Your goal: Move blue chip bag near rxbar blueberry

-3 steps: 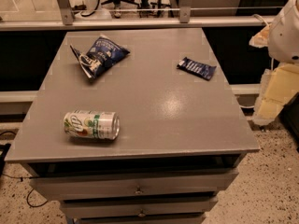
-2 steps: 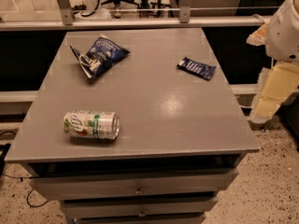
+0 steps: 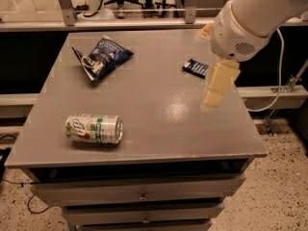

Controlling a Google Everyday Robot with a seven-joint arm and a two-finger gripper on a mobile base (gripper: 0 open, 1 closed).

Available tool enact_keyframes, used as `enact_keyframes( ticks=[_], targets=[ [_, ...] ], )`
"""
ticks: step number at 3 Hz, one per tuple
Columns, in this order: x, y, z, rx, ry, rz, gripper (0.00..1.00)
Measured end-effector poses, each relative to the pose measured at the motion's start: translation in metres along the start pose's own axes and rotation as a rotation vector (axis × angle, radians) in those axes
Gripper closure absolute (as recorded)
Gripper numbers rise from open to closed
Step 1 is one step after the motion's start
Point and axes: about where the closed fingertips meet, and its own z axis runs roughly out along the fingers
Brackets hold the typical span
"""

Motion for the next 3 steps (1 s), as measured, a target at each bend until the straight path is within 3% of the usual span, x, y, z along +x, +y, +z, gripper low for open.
enact_keyframes(
  ticks=[1,3],
  targets=[
    [-0.0508,-0.026,0.0414,-0.03,-0.14,-0.065,0.0],
    [-0.0452,-0.0215,0.0354,-0.026,-0.12,-0.06,0.0]
  ],
)
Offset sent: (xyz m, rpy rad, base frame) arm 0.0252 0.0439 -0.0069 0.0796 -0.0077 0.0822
